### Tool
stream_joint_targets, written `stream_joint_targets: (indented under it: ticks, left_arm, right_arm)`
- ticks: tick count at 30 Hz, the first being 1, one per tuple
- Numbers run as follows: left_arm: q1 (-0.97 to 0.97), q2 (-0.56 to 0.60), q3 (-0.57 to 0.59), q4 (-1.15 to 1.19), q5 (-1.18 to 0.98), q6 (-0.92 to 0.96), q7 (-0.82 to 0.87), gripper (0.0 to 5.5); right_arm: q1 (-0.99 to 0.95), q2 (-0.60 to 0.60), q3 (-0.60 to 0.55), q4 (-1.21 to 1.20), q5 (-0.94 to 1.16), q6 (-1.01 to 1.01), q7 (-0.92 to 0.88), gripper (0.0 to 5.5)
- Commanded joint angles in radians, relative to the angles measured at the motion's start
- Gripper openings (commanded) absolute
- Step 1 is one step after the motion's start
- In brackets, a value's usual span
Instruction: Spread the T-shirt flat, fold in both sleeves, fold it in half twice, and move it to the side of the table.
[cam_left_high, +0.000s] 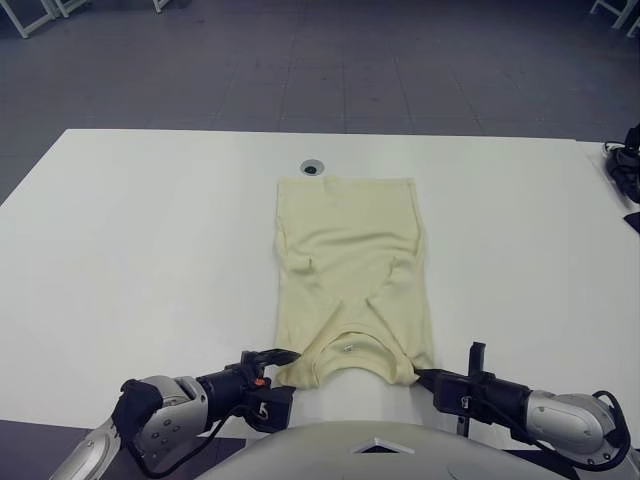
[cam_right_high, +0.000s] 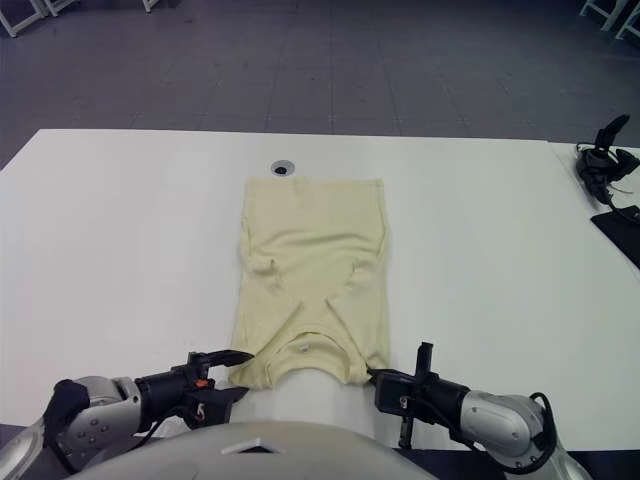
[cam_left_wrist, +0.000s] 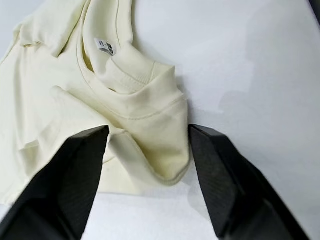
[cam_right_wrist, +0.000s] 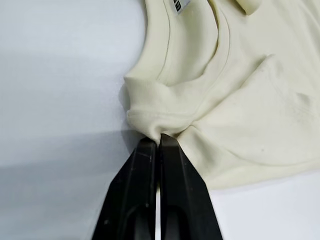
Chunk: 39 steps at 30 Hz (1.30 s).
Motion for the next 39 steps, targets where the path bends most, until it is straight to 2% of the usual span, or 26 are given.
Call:
stream_joint_targets:
  ticks: [1, 12, 20, 25, 32, 39]
  left_arm:
    - [-0.013, 0.004, -0.008, 0.038, 0.038, 0.028, -0.012, 1.95]
    - [-0.037, 0.010, -0.022, 0.064, 0.028, 0.015, -0.018, 0.02]
    - [-0.053, 0.029, -0.016, 0.043, -0.029, -0.020, -0.040, 0.02]
    - [-0.075, 0.081, 0.044, -0.003, -0.158, -0.052, -0.100, 0.02]
    - [-0.066, 0.230, 0.261, -0.042, -0.477, -0.050, -0.258, 0.02]
    - [-0.013, 0.296, 0.461, -0.061, -0.741, -0.037, -0.411, 0.02]
  right_arm:
    - [-0.006, -0.008, 0.006, -0.012, -0.004, 0.006, -0.005, 0.00]
    - [-0.008, -0.011, 0.022, -0.019, -0.008, 0.012, -0.013, 0.00]
    - [0.002, -0.020, 0.022, -0.037, -0.003, 0.010, -0.008, 0.00]
    - [0.012, -0.060, -0.015, -0.093, 0.039, 0.016, 0.039, 0.00]
    - [0.054, -0.184, -0.203, -0.220, 0.180, 0.029, 0.213, 0.00]
    - [0.091, -0.255, -0.441, -0.319, 0.408, 0.052, 0.416, 0.00]
